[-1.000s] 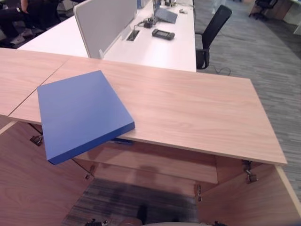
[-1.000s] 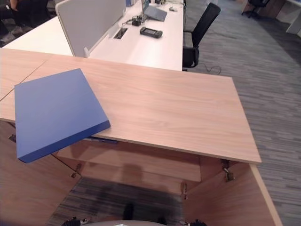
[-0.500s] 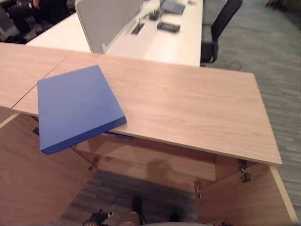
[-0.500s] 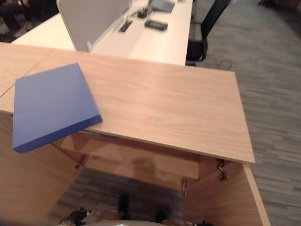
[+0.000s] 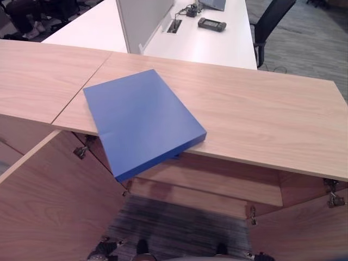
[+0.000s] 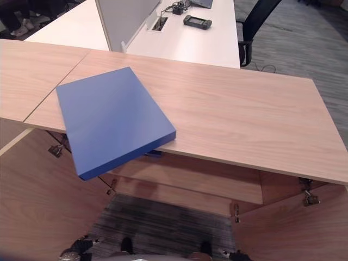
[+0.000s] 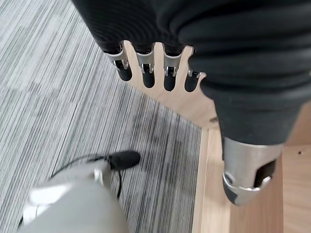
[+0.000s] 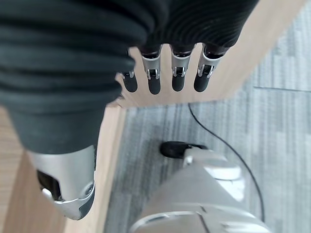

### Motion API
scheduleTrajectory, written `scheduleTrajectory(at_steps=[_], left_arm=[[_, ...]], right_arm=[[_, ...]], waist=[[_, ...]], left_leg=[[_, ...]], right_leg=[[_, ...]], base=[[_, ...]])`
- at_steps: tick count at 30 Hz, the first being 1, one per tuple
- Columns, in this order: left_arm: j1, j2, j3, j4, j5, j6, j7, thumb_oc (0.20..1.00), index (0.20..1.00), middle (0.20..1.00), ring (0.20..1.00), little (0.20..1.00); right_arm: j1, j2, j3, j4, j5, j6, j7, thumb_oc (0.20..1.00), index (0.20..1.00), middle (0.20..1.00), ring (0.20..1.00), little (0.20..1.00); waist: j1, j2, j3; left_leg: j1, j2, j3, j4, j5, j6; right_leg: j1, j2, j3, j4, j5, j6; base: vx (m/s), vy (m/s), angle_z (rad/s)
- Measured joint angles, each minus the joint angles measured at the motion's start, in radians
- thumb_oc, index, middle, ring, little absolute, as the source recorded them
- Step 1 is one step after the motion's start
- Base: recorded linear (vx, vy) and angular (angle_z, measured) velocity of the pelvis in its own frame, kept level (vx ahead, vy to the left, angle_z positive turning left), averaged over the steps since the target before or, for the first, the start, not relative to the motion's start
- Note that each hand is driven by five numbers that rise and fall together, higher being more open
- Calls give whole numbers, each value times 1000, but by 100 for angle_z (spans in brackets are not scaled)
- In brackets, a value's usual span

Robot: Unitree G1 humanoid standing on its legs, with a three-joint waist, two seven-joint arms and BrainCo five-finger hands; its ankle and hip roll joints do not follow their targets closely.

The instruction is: Put the empty folder in the office cabinet

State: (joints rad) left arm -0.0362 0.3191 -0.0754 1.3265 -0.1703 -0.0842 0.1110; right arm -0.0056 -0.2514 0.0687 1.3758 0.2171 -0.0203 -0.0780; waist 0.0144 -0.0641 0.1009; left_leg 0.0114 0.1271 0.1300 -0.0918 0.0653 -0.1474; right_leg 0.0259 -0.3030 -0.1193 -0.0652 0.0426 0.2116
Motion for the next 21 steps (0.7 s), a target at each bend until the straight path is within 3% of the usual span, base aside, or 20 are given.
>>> scheduleTrajectory(at_steps=[2,6,11,13,15,17,18,19,21], left_arm=[[9,-2,0,4,-1,2,4,1000,1000,1000,1000,1000],[39,-48,-1,4,-1,2,3,1000,1000,1000,1000,1000],[2,-43,-42,4,4,3,-4,1000,1000,1000,1000,1000],[-23,-39,-56,-10,13,3,-5,1000,1000,1000,1000,1000],[-51,-44,-103,-24,33,2,-18,1000,1000,1000,1000,1000],[-57,-48,-102,-44,39,-4,-21,1000,1000,1000,1000,1000],[-55,-47,-97,-44,39,-6,-24,1000,1000,1000,1000,1000],[-55,-46,-89,-48,38,-6,-26,1000,1000,1000,1000,1000],[-44,-37,-84,-57,38,-8,-35,1000,1000,1000,1000,1000]], right_arm=[[3,-1,1,0,0,1,1,1000,1000,1000,1000,1000],[1,-18,13,-2,0,1,1,1000,1000,1000,1000,1000],[-26,-15,14,-21,1,-1,1,1000,1000,1000,1000,1000],[-43,-5,17,-36,4,1,0,1000,1000,1000,1000,1000],[-86,-7,18,-37,23,-1,1,1000,1000,1000,1000,1000],[-96,-6,34,-41,39,-3,2,1000,1000,1000,1000,1000],[-95,-2,55,-45,39,-3,4,1000,1000,1000,1000,1000],[-86,-1,62,-43,39,-2,9,1000,1000,1000,1000,1000],[-70,-6,81,-41,39,-3,11,1000,1000,1000,1000,1000]], waist=[[7,2,-1],[8,13,-9],[3,-27,-10],[-4,-38,-6],[-12,-18,15],[3,10,23],[18,28,17],[33,38,10],[37,23,-5]], left_leg=[[0,3,0,0,1,-2],[-3,4,-1,0,1,-2],[-24,-35,13,-1,-7,12],[-46,-51,31,23,1,30],[-47,-64,60,37,-20,61],[-27,-65,61,22,-40,81],[-15,-46,81,10,-40,83],[-11,-32,91,2,-37,80],[-28,-34,74,10,-34,76]], right_leg=[[8,4,0,-18,12,21],[6,6,-2,-21,15,22],[-53,-34,23,22,17,17],[-87,-47,20,36,50,11],[-109,-49,-7,41,120,-39],[-120,-34,-16,42,178,-49],[-129,-8,-37,76,133,-13],[-134,27,-55,109,85,-7],[-113,92,-50,85,-9,-48]], base=[[-8,130,-2],[-22,180,0],[-114,215,-9],[-160,204,-30],[-95,215,-50],[-22,31,-51],[3,-28,-52],[24,-23,-32],[89,-39,15]])
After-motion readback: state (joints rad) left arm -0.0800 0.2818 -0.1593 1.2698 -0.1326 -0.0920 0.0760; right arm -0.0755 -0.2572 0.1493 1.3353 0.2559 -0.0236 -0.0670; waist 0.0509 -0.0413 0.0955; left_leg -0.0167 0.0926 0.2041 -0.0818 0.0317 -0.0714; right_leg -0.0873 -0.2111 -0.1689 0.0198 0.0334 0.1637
